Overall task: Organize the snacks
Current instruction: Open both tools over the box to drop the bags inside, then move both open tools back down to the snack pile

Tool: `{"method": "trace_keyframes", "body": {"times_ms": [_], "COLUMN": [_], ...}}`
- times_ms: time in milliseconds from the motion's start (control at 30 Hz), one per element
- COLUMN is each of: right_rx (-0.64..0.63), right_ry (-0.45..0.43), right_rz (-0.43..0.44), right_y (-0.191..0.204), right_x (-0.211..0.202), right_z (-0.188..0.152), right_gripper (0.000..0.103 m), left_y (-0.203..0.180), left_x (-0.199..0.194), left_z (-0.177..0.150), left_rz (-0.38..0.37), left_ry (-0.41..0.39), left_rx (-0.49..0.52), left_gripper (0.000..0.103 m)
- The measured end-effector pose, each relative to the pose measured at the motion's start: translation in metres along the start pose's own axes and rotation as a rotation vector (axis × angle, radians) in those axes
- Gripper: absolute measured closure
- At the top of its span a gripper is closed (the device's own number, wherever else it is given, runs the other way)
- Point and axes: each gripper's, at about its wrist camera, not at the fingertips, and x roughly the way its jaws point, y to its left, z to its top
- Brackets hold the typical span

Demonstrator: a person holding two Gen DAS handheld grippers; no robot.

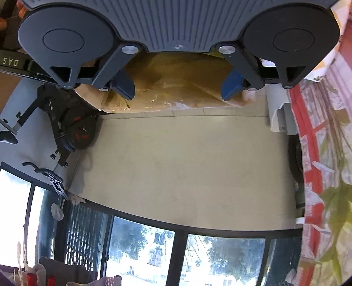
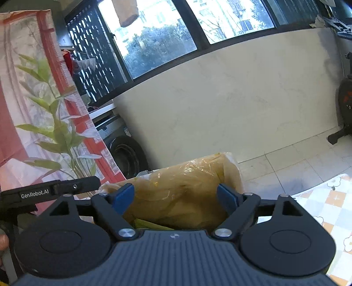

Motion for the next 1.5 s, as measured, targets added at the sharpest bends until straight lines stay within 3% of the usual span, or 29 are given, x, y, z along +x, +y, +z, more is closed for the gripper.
{"method": "trace_keyframes", "body": {"times_ms": [333, 533, 767, 1067, 1500], "right_rx": [-0.204, -0.277, -0.306, -0.382, -0.454], "right_ry": [-0.024, 0.056, 0.205, 0.340, 0.395], "right_rz": [0.001, -0.046, -0.107, -0.145, -0.247], "right_y": [0.006, -0.007, -0.015, -0.006, -0.010], "right_x": [-0.059, -0.068, -0.048, -0.023, -0.014], "right_z": [-0.035, -0.077, -0.127, -0.159, -0.179], "right_gripper": [0.019, 0.019, 0.019, 0.017, 0.015], "left_y": [0.052, 0.076, 0.091, 0.091, 0.079], "left_x": [-0.080, -0.105, -0.108, -0.106, -0.097], "left_z": [-0.033, -0.078, -0.132, -0.165, -0.192], "left_rz": [0.059, 0.113, 0.188, 0.189, 0.163], "left_ry": [-0.019, -0.002, 0.099, 0.157, 0.186], "left_rx": [-0.095, -0.209, -0.259, -0.257, -0.191], "left_gripper": [0.017, 0.017, 0.022, 0.022, 0.022]}}
